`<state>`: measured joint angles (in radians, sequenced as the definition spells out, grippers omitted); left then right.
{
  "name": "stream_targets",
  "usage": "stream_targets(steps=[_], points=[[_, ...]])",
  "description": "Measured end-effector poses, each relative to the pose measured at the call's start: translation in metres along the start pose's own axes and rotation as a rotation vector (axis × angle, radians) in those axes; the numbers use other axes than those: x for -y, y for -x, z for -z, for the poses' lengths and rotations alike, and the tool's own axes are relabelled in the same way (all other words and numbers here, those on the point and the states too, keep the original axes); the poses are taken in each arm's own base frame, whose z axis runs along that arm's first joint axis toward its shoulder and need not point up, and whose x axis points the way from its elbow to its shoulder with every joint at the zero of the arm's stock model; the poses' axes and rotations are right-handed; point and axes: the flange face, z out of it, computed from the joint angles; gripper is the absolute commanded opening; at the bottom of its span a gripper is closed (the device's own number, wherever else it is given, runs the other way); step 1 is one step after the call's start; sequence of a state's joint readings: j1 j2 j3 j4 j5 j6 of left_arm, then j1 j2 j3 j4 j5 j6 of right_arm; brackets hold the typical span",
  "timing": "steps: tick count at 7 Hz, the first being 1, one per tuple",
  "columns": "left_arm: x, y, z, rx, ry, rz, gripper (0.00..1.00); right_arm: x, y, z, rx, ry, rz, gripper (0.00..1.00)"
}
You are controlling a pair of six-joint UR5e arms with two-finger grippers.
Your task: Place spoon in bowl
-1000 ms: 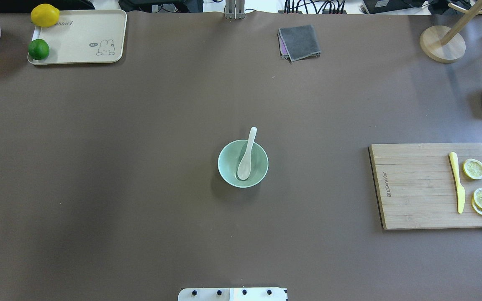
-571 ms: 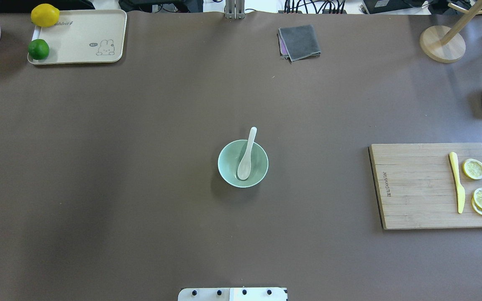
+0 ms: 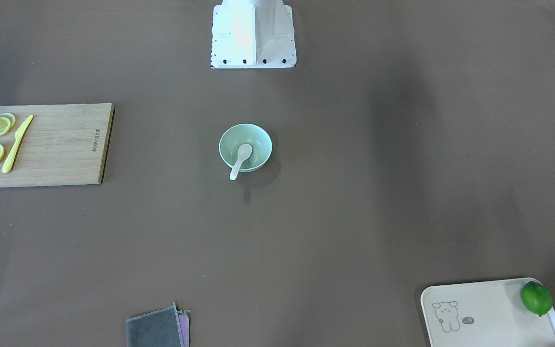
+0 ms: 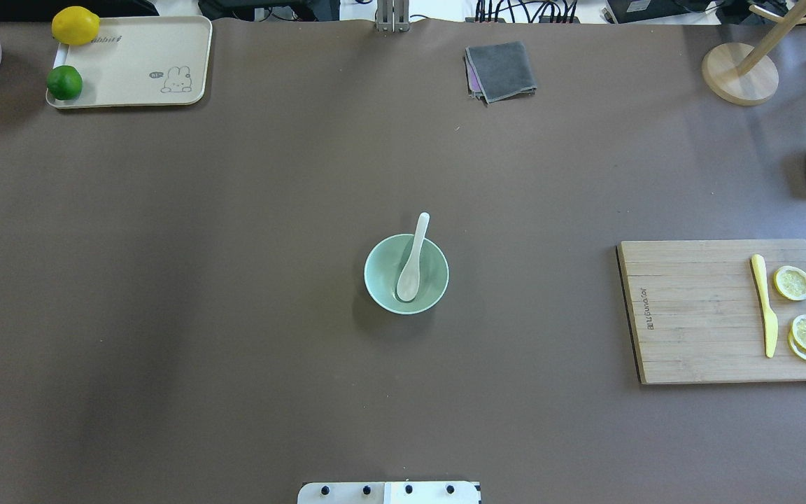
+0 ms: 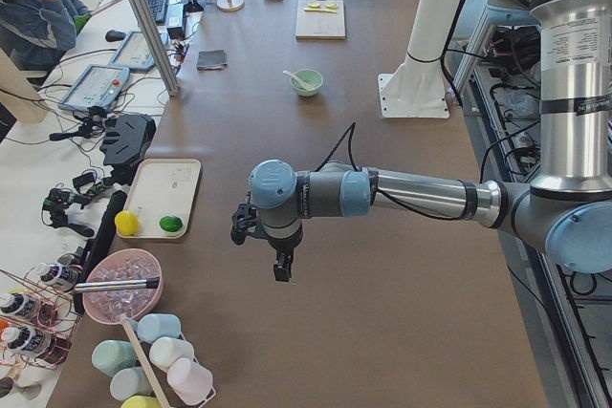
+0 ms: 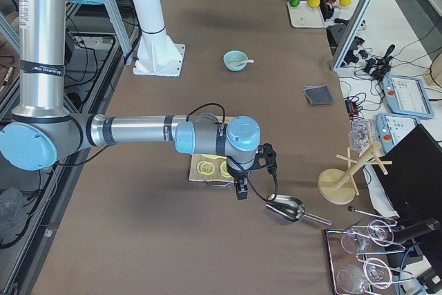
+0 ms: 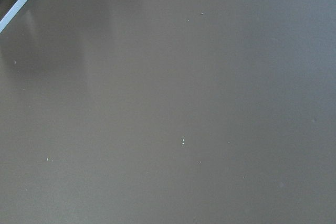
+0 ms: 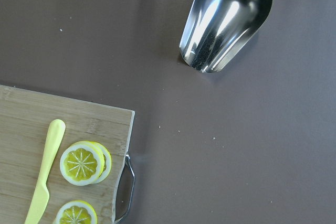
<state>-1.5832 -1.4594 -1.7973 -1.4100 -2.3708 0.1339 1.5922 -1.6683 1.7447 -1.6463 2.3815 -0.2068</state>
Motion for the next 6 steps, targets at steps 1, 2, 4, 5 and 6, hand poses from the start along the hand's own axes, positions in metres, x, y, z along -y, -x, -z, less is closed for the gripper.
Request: stream_targets(steps=[1,2,4,5,6], points=[[-0.001,0.004,0.002,0.001,-0.004,0.007,0.98,0.0,0.0,0.0,0.003,0.0,-0.001,1.0],[-0.002,0.005,0.002,0.001,-0.006,0.01,0.98,0.0,-0.001,-0.001,0.003,0.002,-0.003,1.0],[-0.003,0.009,0.005,0.0,-0.012,0.017,0.98,0.001,-0.001,-0.001,0.003,0.001,-0.003,1.0],[-0.004,0.013,0.003,-0.001,-0.009,0.027,0.98,0.002,0.0,0.0,0.002,0.0,-0.002,1.0],[-0.005,0.016,0.003,-0.001,-0.008,0.036,0.98,0.002,0.0,0.0,0.002,0.0,-0.002,1.0]])
